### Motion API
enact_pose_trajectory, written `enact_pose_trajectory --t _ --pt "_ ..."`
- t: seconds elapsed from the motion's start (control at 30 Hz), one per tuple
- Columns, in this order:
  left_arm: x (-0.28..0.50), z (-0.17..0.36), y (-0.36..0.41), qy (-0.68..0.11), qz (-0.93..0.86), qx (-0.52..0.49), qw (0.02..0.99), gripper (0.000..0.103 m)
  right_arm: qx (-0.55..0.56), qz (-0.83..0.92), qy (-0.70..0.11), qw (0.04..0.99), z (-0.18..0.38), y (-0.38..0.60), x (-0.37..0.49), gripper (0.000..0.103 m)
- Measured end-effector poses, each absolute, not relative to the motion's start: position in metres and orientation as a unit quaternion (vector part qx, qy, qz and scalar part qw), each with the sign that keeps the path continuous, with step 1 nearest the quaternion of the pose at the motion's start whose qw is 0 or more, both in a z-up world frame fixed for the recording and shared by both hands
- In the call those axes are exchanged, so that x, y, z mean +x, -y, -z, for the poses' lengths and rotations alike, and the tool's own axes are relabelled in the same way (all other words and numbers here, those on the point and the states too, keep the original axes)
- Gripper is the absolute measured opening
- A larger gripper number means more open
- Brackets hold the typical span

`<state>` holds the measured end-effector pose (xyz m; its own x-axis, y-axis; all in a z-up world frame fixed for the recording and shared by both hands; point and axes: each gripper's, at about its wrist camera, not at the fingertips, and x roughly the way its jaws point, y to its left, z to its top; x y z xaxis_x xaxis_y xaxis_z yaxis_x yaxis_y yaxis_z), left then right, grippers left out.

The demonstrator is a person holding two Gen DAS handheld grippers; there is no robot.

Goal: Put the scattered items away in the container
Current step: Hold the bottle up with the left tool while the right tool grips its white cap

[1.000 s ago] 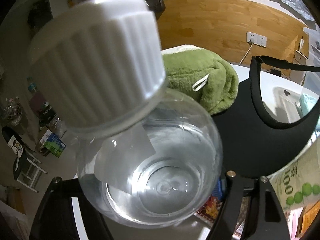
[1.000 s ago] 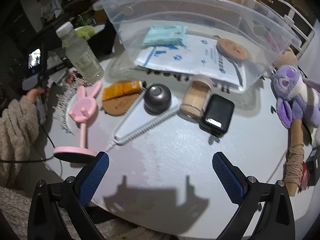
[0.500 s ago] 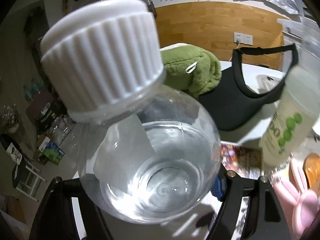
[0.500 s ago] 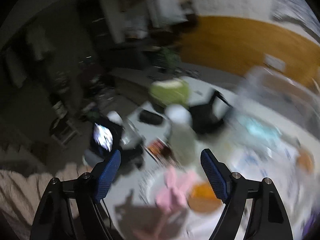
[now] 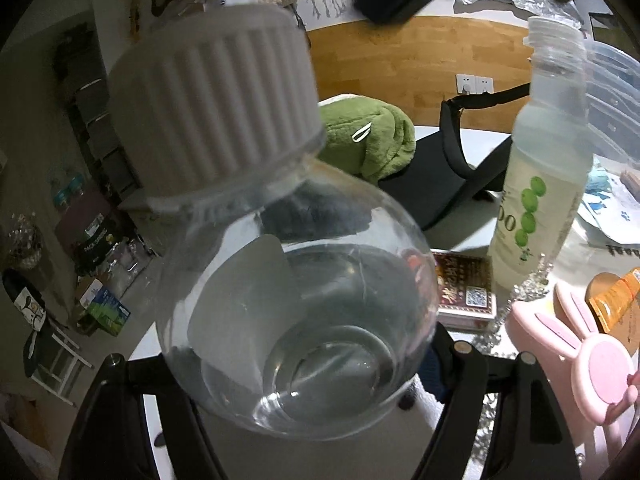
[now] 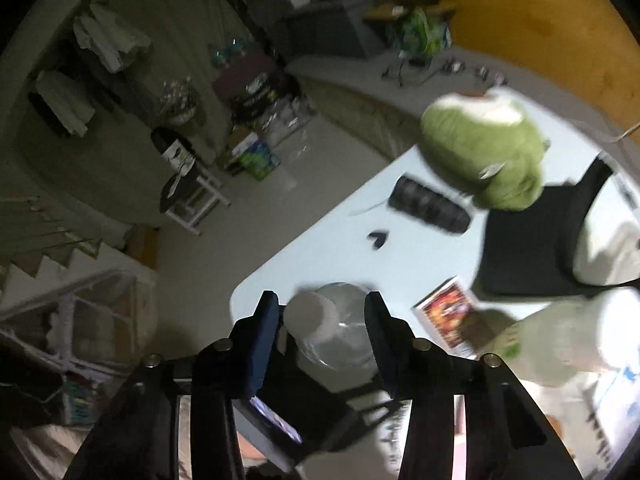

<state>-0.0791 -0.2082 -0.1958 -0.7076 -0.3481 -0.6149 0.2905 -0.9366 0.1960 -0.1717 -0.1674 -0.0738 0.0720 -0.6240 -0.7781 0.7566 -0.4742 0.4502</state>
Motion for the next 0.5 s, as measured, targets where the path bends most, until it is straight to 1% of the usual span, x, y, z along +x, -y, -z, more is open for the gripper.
enact_pose_trajectory --t 0.03,0.13,0.23,0.5 --pt "-0.078 0.196 0.208 0.042 0.923 0.34 0.172 0.077 0.535 0.668 -0.064 0.513 0.078 0.171 -0.171 0.039" --pt "-0.073 0.196 0.206 0.042 0.924 0.34 0.169 0.077 0.553 0.649 -0.052 0.52 0.082 0.169 -0.164 0.031" --pt "-0.079 0.193 0.211 0.044 0.924 0.343 0.164 0.077 0.558 0.64 -0.048 0.526 0.083 0.163 -0.161 0.031" --pt "-0.061 0.195 0.199 0.053 0.925 0.347 0.145 0.077 0.57 0.622 -0.052 0.535 0.088 0.145 -0.138 0.031"
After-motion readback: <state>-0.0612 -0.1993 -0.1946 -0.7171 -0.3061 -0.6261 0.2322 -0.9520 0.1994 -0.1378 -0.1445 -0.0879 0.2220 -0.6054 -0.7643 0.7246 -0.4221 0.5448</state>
